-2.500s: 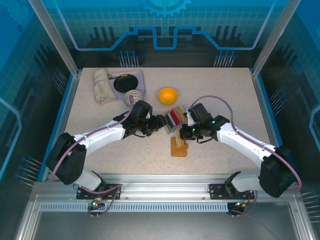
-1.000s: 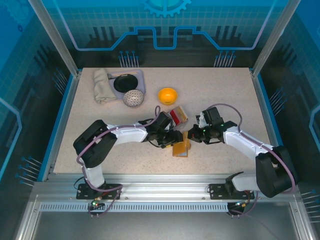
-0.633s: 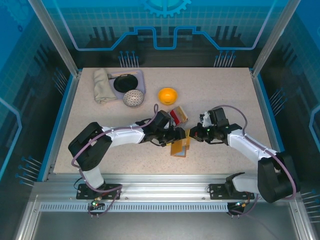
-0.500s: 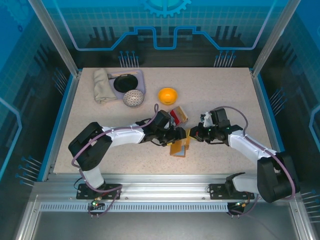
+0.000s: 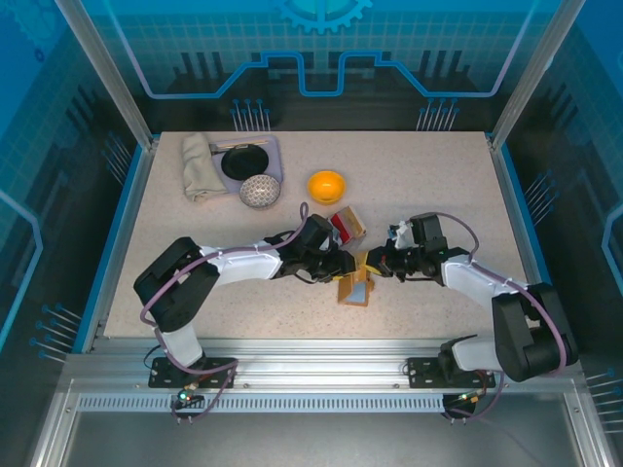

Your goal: Put the credit cards into the card holder

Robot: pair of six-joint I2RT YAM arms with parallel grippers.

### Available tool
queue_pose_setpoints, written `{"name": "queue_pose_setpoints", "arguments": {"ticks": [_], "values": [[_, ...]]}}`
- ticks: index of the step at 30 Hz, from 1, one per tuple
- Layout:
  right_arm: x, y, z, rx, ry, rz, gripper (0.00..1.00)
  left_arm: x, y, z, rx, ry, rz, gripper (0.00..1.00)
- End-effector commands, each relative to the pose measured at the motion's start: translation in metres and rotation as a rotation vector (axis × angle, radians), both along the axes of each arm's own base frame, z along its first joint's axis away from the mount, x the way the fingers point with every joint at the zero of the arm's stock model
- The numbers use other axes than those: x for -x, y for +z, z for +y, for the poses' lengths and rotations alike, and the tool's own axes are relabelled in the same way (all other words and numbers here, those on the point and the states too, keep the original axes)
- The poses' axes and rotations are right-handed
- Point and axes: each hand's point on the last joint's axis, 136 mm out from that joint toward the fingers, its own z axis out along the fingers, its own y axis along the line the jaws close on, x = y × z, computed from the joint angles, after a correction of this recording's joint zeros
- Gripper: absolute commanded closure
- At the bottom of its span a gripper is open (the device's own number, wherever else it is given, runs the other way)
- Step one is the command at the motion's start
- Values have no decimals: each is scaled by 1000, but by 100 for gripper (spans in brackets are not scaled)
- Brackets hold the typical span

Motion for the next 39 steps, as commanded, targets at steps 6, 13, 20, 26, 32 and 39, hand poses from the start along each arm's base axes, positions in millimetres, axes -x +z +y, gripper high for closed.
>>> {"name": "queue_pose_setpoints", "arguments": {"ticks": [6,13,20,26,32,39], "values": [[-4,11,-1,-27,9,-22,100,8,-7,3,-20,-12,23,86],[7,-6,-27,248,14,-12,100,5,4,12,28,21,18,99],[16,-18,-50,488,52,0,100,7,4,34,42,58,31,98],[17,-29,-53,565,89,9,100,13,-12,66,-10,82,52,95],[14,-29,-48,570,108,-9,100,24,-31,89,-135,47,54,92],[6,-11,-53,619,89,-86,100,29,-48,107,-279,9,61,91]]}}
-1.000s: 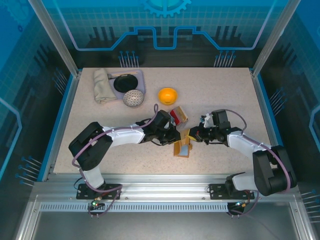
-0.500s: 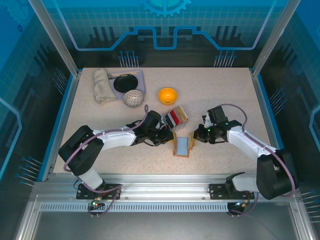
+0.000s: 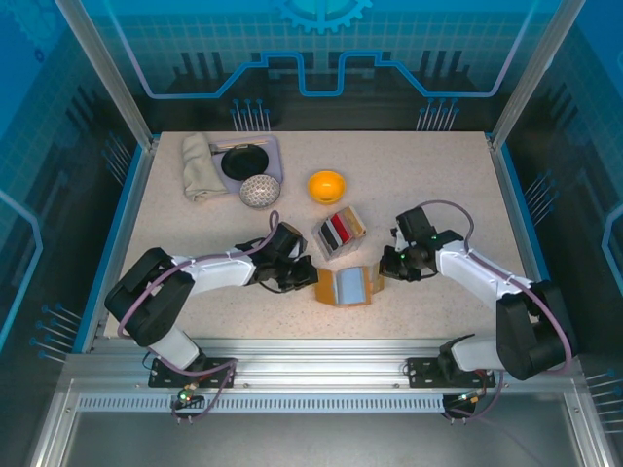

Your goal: Put the credit cards into the card holder

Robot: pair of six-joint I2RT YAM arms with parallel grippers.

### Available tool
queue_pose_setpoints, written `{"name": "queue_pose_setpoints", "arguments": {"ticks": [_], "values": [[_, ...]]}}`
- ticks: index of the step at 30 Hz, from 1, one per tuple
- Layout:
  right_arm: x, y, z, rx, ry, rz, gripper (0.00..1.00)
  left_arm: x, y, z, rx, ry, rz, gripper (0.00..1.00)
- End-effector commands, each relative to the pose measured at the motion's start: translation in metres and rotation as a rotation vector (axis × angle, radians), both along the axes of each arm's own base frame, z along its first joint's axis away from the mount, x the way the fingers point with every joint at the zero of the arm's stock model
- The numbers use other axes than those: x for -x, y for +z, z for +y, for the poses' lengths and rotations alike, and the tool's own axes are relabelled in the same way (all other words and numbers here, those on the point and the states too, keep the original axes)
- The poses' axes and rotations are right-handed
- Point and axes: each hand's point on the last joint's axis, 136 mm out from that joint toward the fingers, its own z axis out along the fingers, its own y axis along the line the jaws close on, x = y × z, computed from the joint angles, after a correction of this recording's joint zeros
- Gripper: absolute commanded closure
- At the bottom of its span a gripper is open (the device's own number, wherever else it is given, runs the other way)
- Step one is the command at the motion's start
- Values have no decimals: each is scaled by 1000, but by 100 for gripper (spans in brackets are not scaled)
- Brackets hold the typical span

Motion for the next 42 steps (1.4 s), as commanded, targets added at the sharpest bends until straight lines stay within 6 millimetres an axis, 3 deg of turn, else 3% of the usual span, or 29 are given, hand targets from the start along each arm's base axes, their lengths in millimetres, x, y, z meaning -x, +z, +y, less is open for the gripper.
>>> {"name": "queue_pose_setpoints", "arguments": {"ticks": [1,8,11,14,20,31,37,42], "values": [[-6,24,0,17,23,-86,100,8,-13,16,-103,-34,25,91],[-10,58,24,-111,97,-212,100,0,-5,6,-57,-14,10,90],[-7,58,36,-121,150,-230,100,-2,-2,2,-36,-5,9,90],[-5,52,36,-74,148,-223,100,-3,0,-1,-17,3,11,90],[-6,57,43,-90,166,-263,100,-6,6,-7,12,11,4,89],[-2,25,42,-36,183,-167,100,-10,18,-17,56,21,-7,90],[-2,15,42,-41,169,-156,100,-8,12,-16,46,23,3,90],[-1,7,28,39,151,-151,100,-7,7,-15,38,24,15,90]]}}
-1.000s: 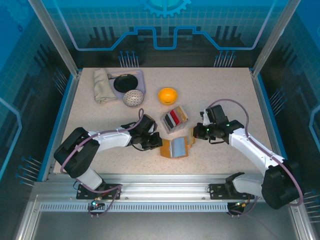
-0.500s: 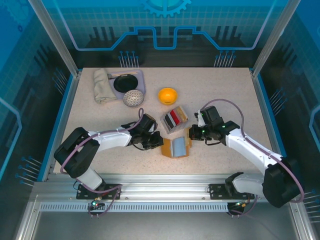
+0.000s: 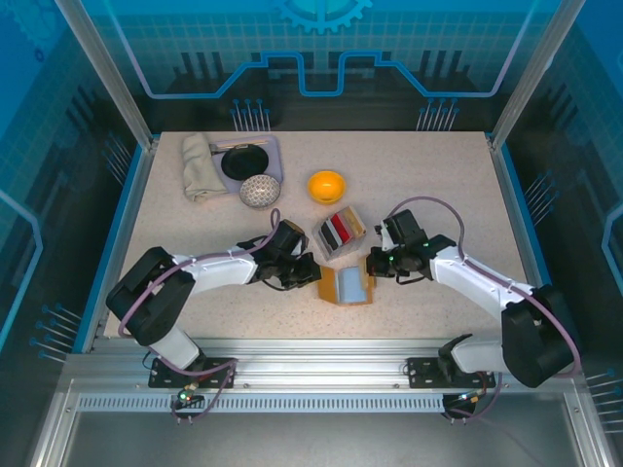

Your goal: Put the credit cards into the card holder

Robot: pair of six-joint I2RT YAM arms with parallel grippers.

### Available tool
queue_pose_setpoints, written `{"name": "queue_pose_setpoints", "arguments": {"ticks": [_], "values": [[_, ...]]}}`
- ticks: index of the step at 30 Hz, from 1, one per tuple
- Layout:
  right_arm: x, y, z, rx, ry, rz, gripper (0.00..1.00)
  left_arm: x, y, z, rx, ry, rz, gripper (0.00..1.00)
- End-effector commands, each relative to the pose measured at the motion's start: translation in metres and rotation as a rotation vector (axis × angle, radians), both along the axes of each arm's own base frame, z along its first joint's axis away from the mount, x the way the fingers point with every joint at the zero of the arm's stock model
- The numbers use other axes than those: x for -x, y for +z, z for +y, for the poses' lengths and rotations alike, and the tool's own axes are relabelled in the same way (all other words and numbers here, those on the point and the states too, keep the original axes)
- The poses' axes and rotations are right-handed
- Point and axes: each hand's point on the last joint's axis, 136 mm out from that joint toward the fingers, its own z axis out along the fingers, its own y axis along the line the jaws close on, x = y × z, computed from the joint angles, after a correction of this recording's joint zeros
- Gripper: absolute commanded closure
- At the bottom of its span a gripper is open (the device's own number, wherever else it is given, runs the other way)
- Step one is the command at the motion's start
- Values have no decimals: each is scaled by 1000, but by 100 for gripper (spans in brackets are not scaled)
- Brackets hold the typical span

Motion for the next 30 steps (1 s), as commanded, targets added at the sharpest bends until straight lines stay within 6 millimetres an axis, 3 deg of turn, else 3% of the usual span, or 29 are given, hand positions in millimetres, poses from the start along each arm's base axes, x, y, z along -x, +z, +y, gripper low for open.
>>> {"name": "queue_pose_setpoints", "arguments": {"ticks": [1,11,30], "values": [[3,-6,-8,51,-6,-4,100,1,-1,-5,3,-9,14,90],[3,0,-12,50,-13,-21,100,4,-8,-1,-14,-8,25,90],[7,-12,-17,80,-14,9,100,4,-9,-3,-12,-11,28,90]]}}
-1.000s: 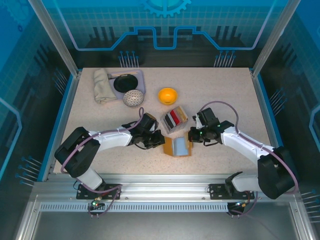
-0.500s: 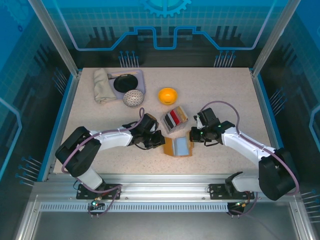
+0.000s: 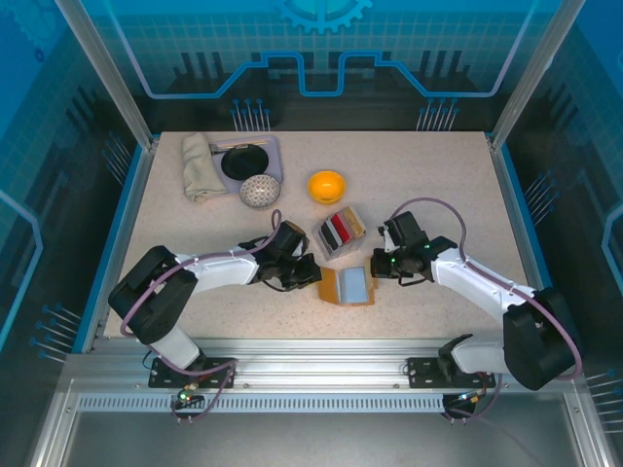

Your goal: Put the credit cards into the card holder

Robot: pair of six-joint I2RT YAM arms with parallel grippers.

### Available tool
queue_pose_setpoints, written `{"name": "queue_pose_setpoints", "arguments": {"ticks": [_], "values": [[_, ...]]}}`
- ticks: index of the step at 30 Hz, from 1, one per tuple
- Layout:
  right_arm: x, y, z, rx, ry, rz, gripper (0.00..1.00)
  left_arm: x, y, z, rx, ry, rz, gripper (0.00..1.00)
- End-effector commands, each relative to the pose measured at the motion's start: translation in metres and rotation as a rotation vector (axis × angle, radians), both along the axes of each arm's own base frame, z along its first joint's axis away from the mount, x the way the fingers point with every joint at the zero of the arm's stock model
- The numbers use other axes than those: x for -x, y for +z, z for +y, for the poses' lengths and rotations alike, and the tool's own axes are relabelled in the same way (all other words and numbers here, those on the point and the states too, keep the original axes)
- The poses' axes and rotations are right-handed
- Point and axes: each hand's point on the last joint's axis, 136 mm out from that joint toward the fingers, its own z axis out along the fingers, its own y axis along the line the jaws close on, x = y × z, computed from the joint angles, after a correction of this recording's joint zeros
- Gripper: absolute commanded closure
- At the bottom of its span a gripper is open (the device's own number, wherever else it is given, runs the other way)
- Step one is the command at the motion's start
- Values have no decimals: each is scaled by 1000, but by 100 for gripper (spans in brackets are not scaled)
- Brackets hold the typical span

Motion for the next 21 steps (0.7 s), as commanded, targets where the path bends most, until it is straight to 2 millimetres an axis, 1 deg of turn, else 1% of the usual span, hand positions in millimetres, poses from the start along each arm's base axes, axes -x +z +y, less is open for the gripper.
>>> {"name": "queue_pose_setpoints", "arguments": {"ticks": [1,4,9,15,21], "values": [[7,-9,-4,19,5,29,100,2,-5,-3,-6,-10,18,90],[7,-8,6,-40,12,35,100,2,-5,-3,-7,-11,19,90],[6,-6,13,-89,8,34,100,3,-7,-5,-8,-15,23,90],[2,6,27,-173,14,34,100,3,-10,-8,-4,-23,28,90],[-1,5,38,-231,12,60,100,3,-12,-12,6,-22,34,90]]}}
